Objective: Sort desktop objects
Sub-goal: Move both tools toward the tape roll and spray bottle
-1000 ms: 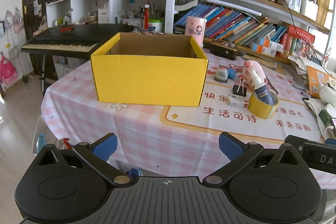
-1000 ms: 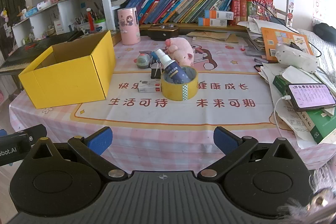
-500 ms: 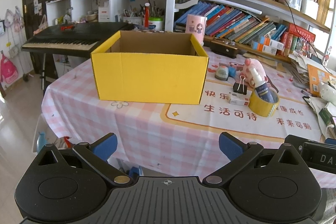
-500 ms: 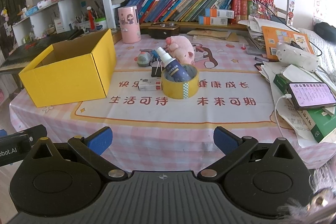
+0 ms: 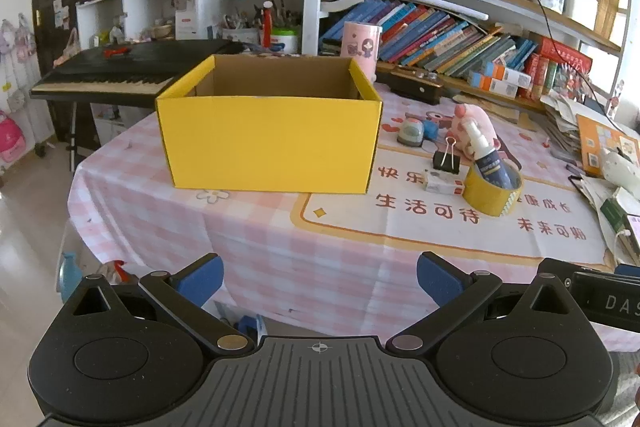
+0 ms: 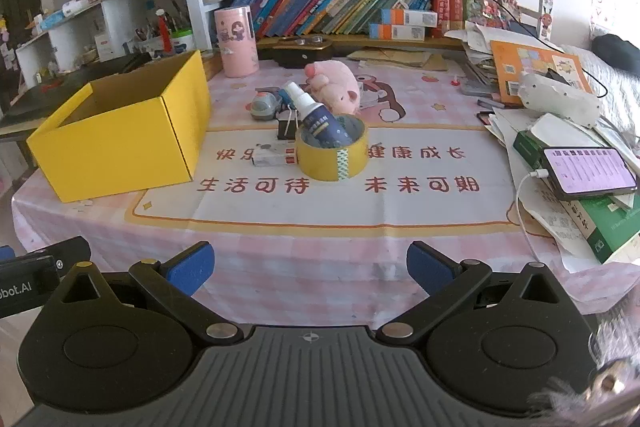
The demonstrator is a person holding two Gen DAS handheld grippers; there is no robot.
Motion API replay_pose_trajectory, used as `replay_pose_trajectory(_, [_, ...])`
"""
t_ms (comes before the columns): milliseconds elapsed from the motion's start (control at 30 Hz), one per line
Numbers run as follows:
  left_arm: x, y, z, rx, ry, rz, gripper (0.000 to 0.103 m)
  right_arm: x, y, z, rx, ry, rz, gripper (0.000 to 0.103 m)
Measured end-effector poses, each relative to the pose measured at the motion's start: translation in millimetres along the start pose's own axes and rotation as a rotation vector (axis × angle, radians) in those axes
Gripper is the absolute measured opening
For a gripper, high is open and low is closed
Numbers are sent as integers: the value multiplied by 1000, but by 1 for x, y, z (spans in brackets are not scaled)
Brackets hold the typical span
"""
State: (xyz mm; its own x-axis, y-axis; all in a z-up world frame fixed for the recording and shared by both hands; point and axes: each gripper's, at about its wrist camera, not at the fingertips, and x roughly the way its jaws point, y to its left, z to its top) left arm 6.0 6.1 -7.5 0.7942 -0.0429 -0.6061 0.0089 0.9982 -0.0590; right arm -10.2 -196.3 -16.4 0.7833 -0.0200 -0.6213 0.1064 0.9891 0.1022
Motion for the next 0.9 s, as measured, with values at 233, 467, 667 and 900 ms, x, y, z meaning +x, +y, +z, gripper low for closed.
replay_pose_trajectory(233, [4, -7, 1, 11, 14, -13, 103, 2, -8, 0, 17, 8, -15, 103])
replay_pose_trajectory(467, [10, -14, 5, 19, 23, -17, 103, 8, -16, 5, 27, 17, -21, 103])
replay_pose_trajectory(667, [19, -21, 11, 21, 35, -8, 103, 16, -21, 13, 24, 22, -20, 103])
replay_pose_trajectory(900, [31, -27, 19, -8, 40, 12, 103, 34, -26, 29, -2, 39, 4, 103])
